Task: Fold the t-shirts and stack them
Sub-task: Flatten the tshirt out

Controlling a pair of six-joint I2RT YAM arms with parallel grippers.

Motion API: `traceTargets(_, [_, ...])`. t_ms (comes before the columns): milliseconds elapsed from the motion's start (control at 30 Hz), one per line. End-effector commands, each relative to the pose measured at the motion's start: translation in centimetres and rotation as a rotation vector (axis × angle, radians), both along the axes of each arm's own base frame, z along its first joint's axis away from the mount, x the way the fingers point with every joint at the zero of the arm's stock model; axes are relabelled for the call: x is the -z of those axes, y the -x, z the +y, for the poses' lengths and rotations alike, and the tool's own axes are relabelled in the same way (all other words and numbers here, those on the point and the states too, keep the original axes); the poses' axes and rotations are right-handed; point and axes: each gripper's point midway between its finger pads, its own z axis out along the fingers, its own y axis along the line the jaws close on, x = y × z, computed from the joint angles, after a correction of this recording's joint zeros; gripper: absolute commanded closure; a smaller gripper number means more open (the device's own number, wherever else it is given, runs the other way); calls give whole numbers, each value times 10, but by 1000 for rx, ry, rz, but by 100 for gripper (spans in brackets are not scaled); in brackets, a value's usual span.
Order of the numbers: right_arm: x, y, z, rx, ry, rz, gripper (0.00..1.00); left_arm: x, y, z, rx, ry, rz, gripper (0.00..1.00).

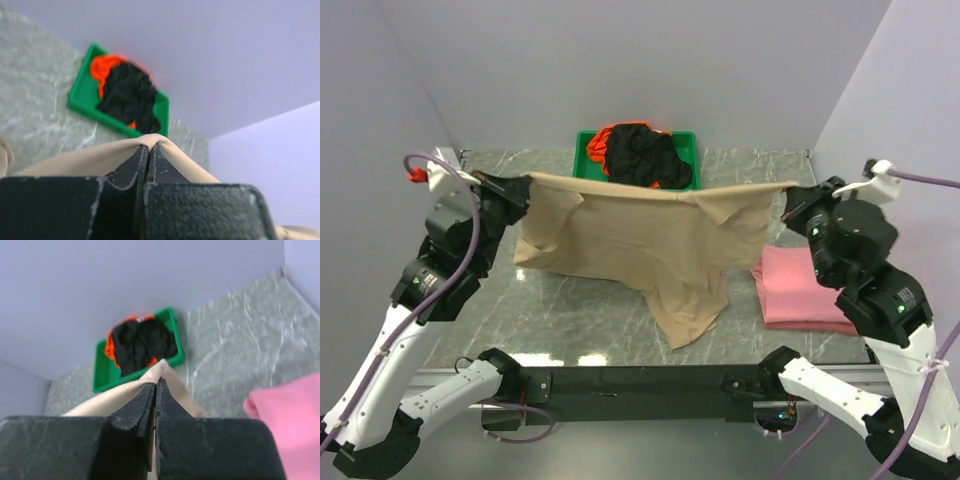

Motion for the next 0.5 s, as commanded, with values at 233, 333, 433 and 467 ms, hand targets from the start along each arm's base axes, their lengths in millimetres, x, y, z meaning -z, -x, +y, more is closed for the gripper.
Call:
traceTargets(233, [-145, -19, -11, -6, 60, -294, 100, -111, -16, 13, -68, -126, -197, 99])
traceTargets(333, [-169, -10, -11, -31, 80, -334, 100, -144, 7, 17, -27, -103, -283, 99])
traceTargets(433, [-199, 25, -14, -103, 57, -434, 100, -165, 47, 13, 94, -57, -366, 99])
traceTargets(467, [-208, 46, -19, -123, 40, -485, 100, -173, 67, 17, 126, -26, -432, 100])
